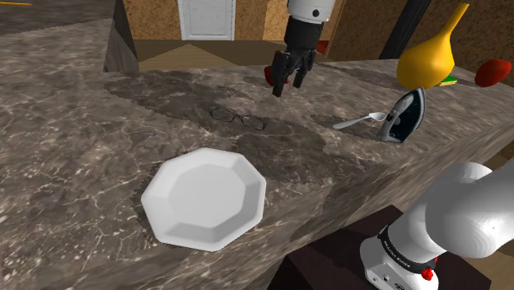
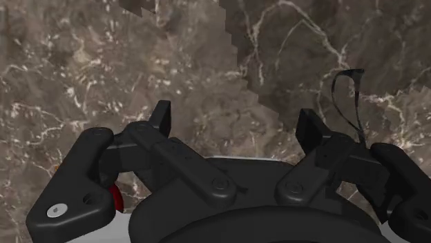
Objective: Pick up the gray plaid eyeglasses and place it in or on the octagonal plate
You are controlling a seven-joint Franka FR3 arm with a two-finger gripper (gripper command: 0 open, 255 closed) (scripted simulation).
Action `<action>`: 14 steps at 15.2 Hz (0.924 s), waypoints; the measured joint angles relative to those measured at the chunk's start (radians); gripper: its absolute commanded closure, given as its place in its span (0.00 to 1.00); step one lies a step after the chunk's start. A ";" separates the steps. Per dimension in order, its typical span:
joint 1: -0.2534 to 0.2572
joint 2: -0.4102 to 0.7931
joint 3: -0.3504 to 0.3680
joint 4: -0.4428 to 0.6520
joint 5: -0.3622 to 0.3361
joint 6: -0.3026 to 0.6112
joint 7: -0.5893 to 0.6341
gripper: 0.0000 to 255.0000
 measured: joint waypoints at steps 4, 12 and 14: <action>0.038 0.123 0.053 0.105 -0.003 -0.009 0.000 0.00; 0.107 0.352 0.139 0.312 -0.039 -0.039 0.001 0.00; 0.110 0.357 0.142 0.296 -0.040 -0.019 -0.001 0.00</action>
